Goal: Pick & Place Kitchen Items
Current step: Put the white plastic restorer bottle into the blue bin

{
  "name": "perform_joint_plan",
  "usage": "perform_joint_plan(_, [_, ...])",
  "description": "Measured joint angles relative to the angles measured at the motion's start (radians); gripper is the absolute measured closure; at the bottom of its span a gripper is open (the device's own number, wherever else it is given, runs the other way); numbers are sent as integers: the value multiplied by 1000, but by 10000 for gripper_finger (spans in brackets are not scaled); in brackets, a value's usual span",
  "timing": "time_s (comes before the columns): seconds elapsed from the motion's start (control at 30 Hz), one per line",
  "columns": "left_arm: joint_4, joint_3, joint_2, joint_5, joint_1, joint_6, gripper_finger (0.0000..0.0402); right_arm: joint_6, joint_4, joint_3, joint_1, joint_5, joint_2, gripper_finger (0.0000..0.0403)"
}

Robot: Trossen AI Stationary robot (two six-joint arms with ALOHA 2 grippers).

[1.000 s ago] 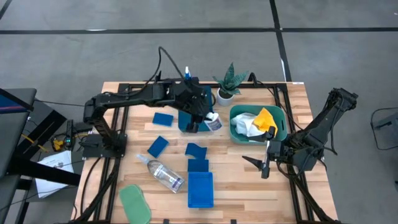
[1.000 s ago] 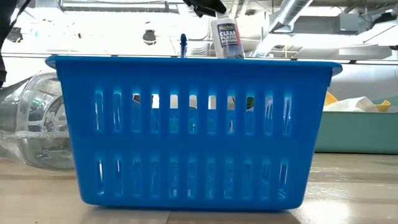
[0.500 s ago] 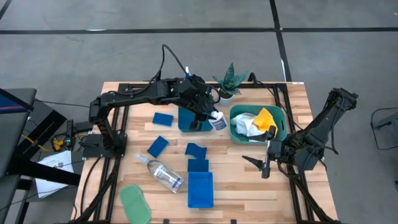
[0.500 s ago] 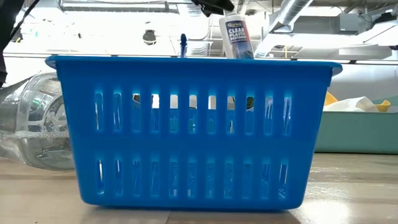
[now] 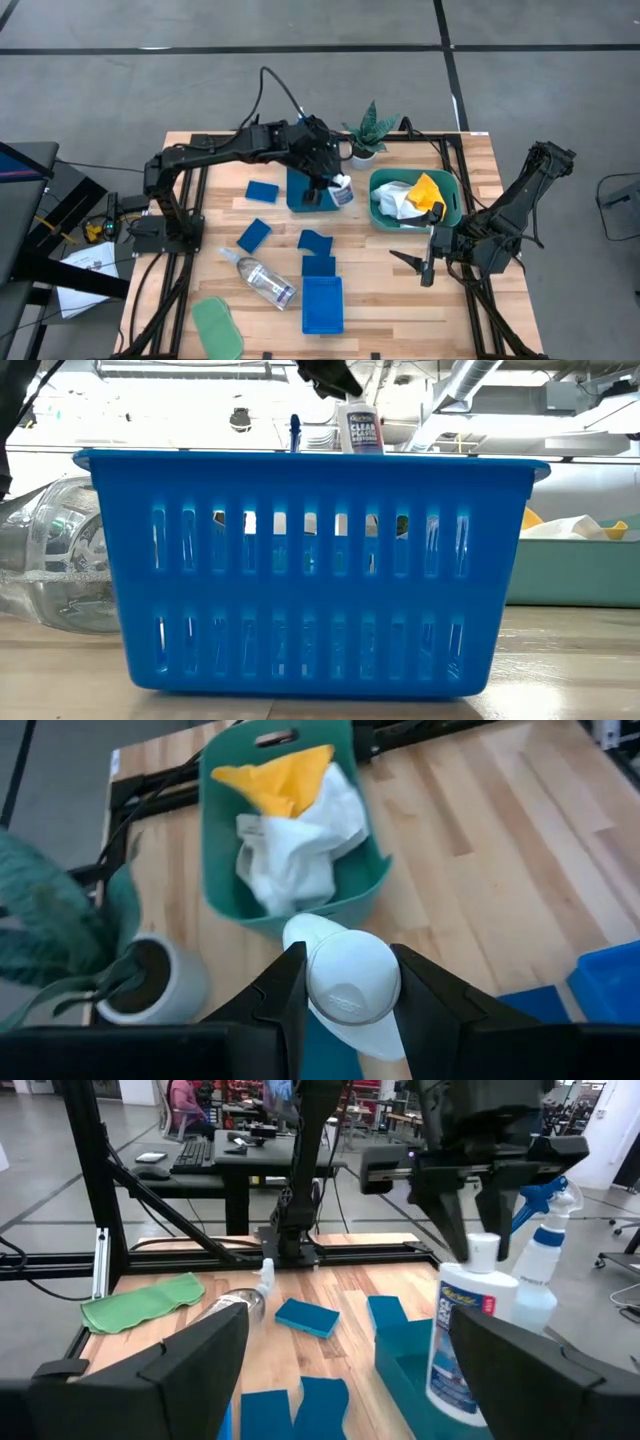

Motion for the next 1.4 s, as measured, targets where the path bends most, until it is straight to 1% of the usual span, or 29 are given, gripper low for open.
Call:
perform_joint_plan(0.27, [-30, 0, 13, 2, 57, -2, 292, 0, 0, 0, 0, 0, 0, 67])
perform_joint_plan(0.77, [-40, -75, 26, 17, 145, 8, 292, -5, -8, -1, 0, -1, 0, 67])
perform_joint_plan(0.93, [2, -121, 26, 17, 165, 7, 292, -8, -8, -1, 0, -1, 0, 67])
perform_joint_plan(1.17, [130, -174, 26, 16, 199, 3, 292, -8, -8, -1, 0, -1, 0, 67])
perform_joint_plan(1.4, [165, -192, 26, -56, 238, -52, 292, -8, -8, -1, 0, -1, 0, 67])
